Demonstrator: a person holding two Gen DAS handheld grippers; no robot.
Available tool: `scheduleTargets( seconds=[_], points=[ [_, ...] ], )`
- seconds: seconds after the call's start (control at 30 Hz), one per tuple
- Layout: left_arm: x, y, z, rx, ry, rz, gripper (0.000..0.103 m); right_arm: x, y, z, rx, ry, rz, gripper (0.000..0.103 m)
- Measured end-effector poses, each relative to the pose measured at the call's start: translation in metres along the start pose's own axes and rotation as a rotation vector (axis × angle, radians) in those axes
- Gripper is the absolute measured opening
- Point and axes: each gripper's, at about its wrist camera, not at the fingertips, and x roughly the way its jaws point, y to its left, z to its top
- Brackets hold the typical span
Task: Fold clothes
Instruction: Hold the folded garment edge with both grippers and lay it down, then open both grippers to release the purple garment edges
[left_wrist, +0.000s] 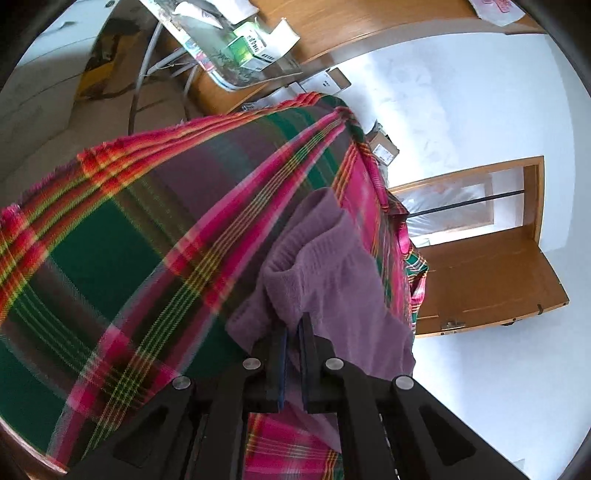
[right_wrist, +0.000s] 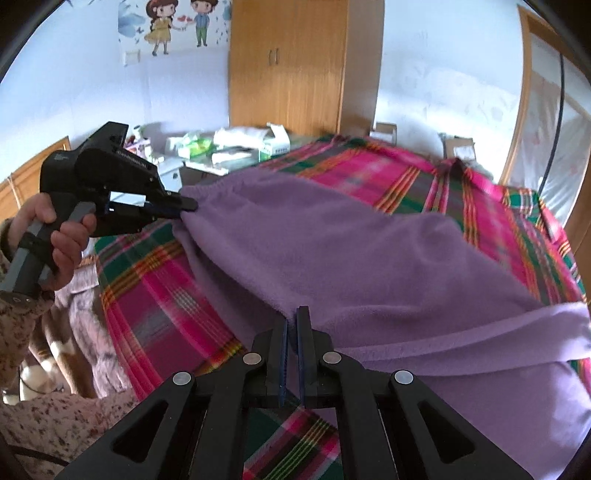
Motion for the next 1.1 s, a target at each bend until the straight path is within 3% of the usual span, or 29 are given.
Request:
scheduleTargets(
  seconds=[0.3,0.53,0.77,1.1],
  points=[
    [0.0,-0.002,-0.003,0.015,-0.009,0.032,0.007,0.015,-0.011,-0.01,0.071,0.066,0.032,0.009],
    [-0.016,-0.033,-0.018,0.167,-0.106,0.159,0.016,-0.01,-0.044,-0.019,0.197,0.019,0.053,0.021],
    [-0.028,-0.058,-0.032,0.279,-0.161,0.16,0.021,-0.034,-0.079,-0.027,0.324,-0.025,0.066,0.021],
    [0.046,-0.116,-0.082,0.551,0.098,0.063,0.022,-0.04,-0.172,-0.037,0.553,-0.016,-0.115,0.021]
  ],
)
